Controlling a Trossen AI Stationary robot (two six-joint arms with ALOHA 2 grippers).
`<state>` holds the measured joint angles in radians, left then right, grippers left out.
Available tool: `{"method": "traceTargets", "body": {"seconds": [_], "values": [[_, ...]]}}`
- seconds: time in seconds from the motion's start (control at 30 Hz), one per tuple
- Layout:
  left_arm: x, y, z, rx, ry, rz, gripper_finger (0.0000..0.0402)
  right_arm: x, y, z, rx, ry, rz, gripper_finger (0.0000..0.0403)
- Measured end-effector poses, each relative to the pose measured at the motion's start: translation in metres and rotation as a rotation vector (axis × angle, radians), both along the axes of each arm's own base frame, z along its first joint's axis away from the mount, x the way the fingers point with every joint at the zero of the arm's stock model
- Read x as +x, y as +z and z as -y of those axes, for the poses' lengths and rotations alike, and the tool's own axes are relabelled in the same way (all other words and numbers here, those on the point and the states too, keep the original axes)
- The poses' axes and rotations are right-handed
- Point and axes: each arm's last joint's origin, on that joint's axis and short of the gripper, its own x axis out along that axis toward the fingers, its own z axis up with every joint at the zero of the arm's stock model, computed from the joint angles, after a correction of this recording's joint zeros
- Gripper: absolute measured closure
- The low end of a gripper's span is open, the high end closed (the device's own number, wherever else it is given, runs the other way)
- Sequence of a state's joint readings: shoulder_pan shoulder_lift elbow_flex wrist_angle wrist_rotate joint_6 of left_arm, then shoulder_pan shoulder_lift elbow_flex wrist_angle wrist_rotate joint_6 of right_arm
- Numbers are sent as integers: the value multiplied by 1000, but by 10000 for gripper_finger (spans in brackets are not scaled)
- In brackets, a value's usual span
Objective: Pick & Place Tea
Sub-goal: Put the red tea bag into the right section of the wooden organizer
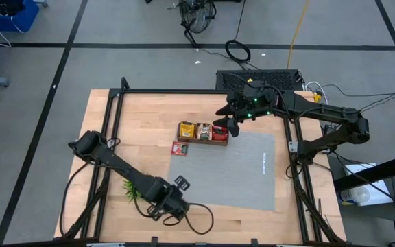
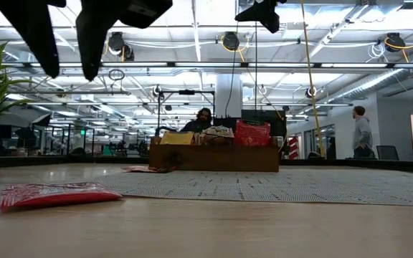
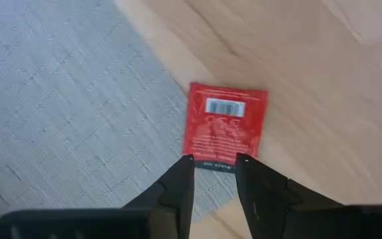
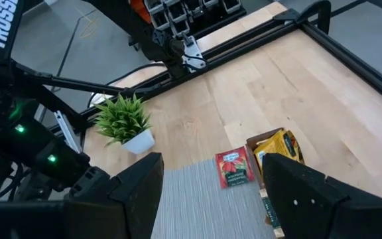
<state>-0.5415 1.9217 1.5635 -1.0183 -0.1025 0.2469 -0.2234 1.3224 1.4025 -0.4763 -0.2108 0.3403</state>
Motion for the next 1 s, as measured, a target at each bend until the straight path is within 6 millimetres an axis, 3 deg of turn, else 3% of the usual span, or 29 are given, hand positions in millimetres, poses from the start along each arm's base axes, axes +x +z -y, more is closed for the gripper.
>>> {"method": "traceTargets", "body": {"seconds": [0.1,0.27,0.47,0.67,0.83,1.0], "values": [[-2,0,3,-11,-17,-5,270,0,0,0,18,-9,-5,165],[1,-3,8,-2,-25,47,204,0,-1,0,31,-17,-8,165],[2,-18,22,84,-133,74,136,0,-1,0,40,-23,-9,165],[4,-44,28,116,-169,9,126,0,-1,0,57,-31,-9,165],[12,-61,22,112,-163,-49,126,0,-1,0,58,-30,-9,165],[18,-64,13,92,-154,-71,126,0,-1,0,58,-29,-9,165]]}}
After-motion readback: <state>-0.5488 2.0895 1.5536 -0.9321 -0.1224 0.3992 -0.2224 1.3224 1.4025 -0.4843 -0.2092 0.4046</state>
